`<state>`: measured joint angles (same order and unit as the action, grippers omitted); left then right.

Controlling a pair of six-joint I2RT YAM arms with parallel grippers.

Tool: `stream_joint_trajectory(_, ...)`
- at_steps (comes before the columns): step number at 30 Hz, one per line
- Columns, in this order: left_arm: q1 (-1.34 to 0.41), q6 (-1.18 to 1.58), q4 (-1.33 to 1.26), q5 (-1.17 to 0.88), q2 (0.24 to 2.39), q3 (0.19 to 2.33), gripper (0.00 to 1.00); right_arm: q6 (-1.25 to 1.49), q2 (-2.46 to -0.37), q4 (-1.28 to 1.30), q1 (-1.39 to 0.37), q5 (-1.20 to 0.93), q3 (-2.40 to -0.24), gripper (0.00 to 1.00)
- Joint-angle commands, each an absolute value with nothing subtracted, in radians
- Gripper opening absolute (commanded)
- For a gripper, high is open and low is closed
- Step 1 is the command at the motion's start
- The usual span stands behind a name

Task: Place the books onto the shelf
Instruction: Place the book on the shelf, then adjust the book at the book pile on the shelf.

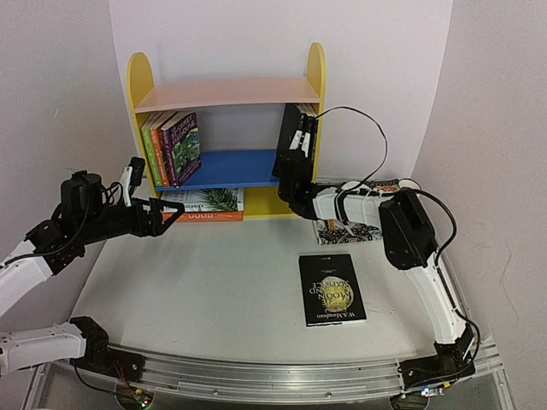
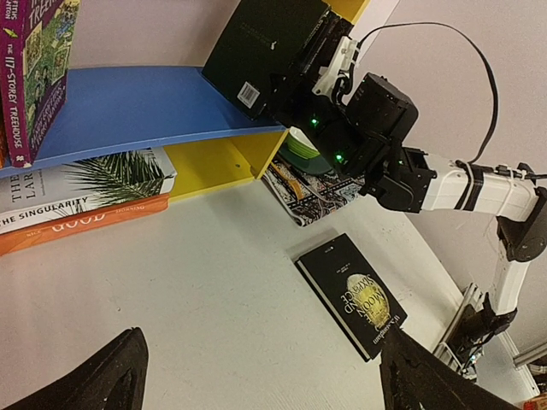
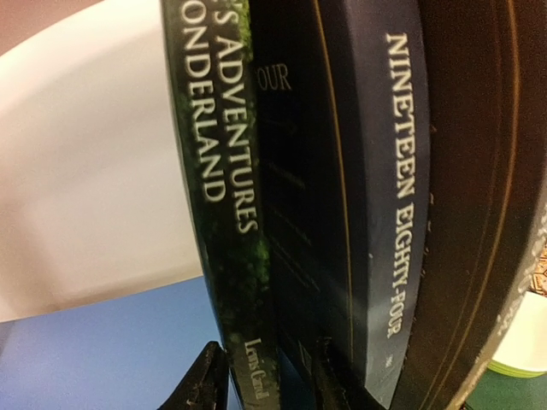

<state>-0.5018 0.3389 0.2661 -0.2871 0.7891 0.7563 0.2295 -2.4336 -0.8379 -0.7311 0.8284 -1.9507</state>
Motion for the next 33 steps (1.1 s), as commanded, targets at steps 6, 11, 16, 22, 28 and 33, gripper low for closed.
stream_joint_trajectory(6, -0.497, 0.337, 0.245, -0.302, 0.789, 0.763, 0.96, 0.219, -2.321, -0.921, -0.742, 0.904, -1.899, 0.35)
stream_joint_trajectory(11, -0.497, 0.34, 0.245, -0.304, 0.788, 0.761, 0.96, 0.2, -2.305, -0.932, -0.75, 0.91, -1.874, 0.35)
stream_joint_trajectory(16, -0.497, 0.342, 0.244, -0.306, 0.792, 0.761, 0.96, 0.156, -2.284, -0.97, -0.768, 0.933, -1.833, 0.37)
stream_joint_trajectory(22, -0.497, 0.344, 0.242, -0.312, 0.799, 0.756, 0.96, 0.146, -2.214, -1.015, -0.797, 0.943, -1.721, 0.41)
stream_joint_trajectory(28, -0.497, 0.35, 0.238, -0.322, 0.818, 0.756, 0.96, 0.146, -2.136, -1.037, -0.837, 0.939, -1.588, 0.43)
stream_joint_trajectory(33, -0.497, 0.359, 0.233, -0.337, 0.837, 0.762, 0.97, 0.133, -2.11, -1.038, -0.845, 0.931, -1.541, 0.42)
